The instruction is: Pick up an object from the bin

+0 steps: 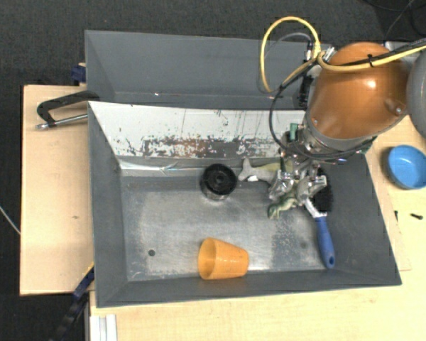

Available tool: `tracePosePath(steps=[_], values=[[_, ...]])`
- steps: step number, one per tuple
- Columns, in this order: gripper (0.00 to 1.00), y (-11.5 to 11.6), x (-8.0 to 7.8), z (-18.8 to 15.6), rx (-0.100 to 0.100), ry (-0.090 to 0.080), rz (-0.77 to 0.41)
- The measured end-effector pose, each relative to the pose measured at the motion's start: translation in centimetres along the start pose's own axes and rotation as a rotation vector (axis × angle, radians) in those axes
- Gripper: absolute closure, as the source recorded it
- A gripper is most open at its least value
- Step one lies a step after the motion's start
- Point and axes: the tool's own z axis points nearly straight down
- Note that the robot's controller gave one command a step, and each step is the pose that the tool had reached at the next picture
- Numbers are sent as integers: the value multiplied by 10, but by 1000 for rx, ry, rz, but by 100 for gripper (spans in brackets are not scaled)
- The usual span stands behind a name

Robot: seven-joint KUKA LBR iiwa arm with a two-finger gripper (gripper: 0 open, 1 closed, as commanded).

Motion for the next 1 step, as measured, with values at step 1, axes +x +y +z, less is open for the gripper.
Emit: tracePosePath(steps=[1], values=[[100, -1, -1, -14, -1, 0, 4]])
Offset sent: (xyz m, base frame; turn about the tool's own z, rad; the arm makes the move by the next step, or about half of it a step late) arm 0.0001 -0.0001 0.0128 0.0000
